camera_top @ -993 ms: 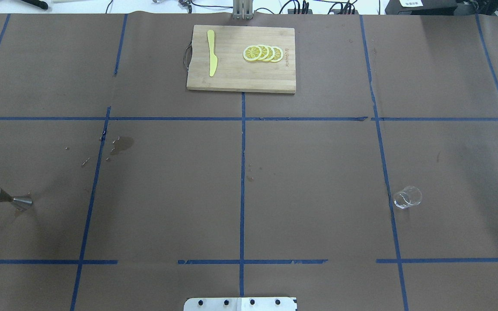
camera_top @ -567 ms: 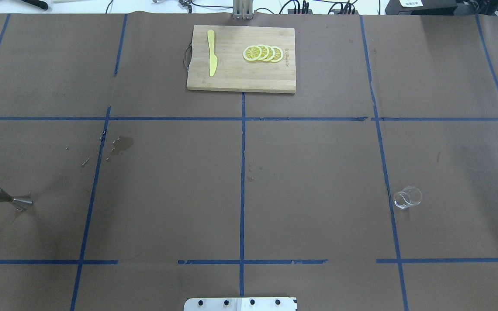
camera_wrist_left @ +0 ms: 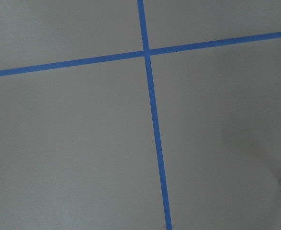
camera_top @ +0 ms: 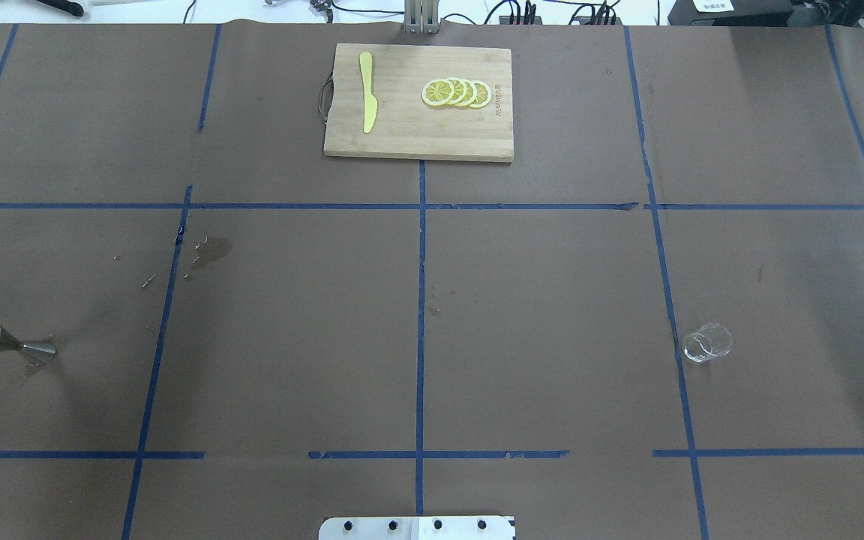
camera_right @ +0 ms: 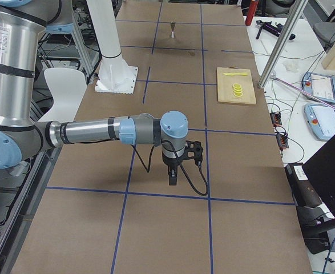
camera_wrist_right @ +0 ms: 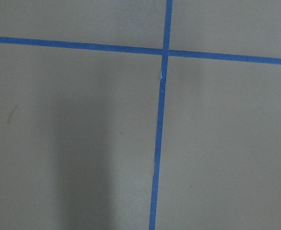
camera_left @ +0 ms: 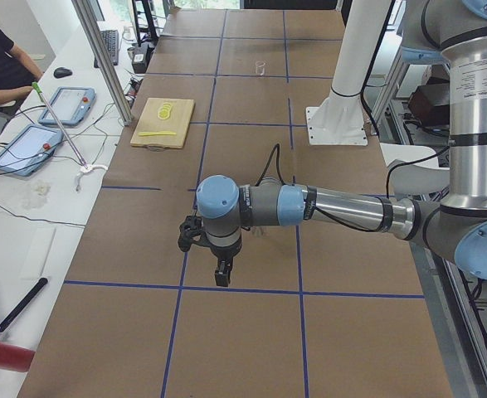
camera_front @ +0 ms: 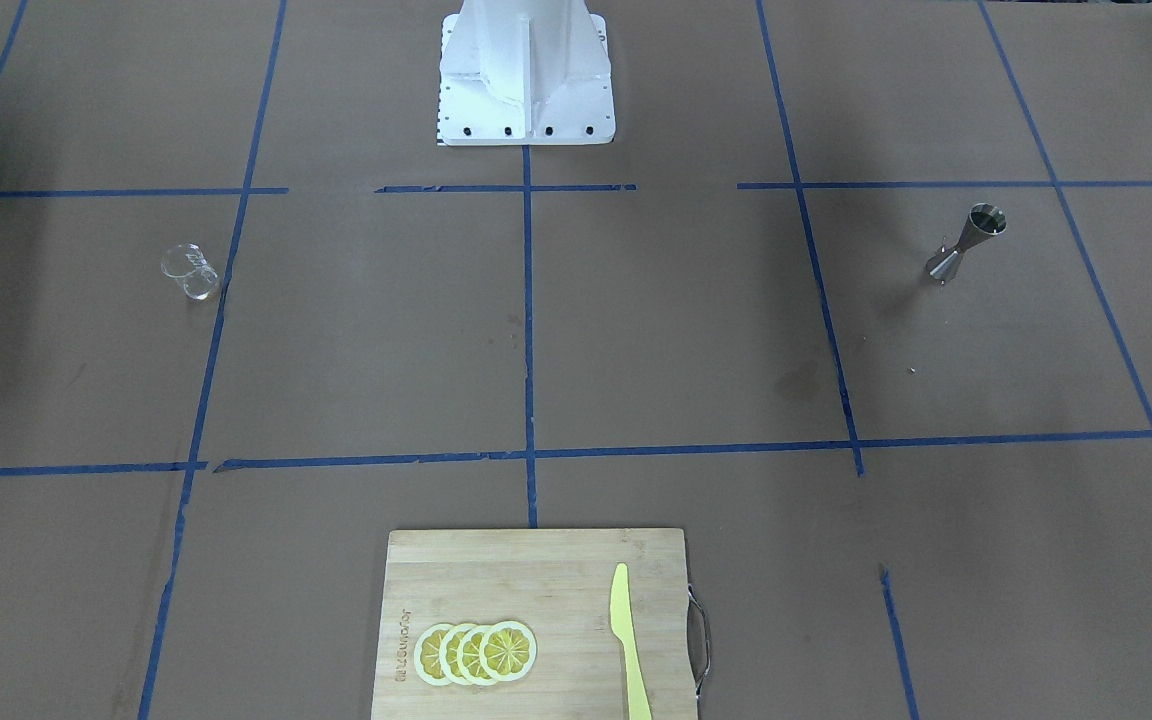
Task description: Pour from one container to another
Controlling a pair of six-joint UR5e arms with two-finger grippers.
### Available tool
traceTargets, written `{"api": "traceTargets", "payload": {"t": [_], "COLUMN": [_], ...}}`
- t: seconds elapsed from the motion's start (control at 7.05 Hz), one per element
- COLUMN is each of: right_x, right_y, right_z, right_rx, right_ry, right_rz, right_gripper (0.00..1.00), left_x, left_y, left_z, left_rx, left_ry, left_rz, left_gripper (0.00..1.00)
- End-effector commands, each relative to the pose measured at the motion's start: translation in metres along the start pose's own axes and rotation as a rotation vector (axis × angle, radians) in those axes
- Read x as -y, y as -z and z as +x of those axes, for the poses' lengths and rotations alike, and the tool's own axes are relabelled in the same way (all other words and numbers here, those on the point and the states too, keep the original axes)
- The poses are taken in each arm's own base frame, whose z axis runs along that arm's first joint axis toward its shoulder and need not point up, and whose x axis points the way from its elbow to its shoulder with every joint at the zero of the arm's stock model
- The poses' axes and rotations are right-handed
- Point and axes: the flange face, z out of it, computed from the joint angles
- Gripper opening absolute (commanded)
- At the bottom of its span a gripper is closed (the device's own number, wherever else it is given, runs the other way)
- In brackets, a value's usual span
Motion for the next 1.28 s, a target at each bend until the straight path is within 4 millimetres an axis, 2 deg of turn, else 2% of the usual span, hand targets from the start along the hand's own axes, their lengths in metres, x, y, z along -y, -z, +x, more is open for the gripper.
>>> {"api": "traceTargets", "payload": {"t": [0.0, 0.71, 1.13], "right_x": [0.0002, 0.0001, -0.0012], "right_y": [-0.0003, -0.0033, -0.0091], "right_z": [-0.0003, 0.0016, -0.0002], "right_rx": [0.000, 0.000, 0.083], "right_ry": [0.004, 0.002, -0.015], "right_rz": [0.000, -0.005, -0.016], "right_gripper": [1.00, 1.00, 1.00], "left_x": [-0.0008, -0.0006, -0.0007], "left_y": [-0.0013, 0.0002, -0.0003], "left_z": [-0.0011, 0.0003, -0.0002], "left_rx": [0.000, 0.000, 0.000], "left_ry": [0.000, 0.000, 0.001], "left_rz": [-0.001, 0.001, 0.000], "left_gripper": [1.00, 1.00, 1.00]}}
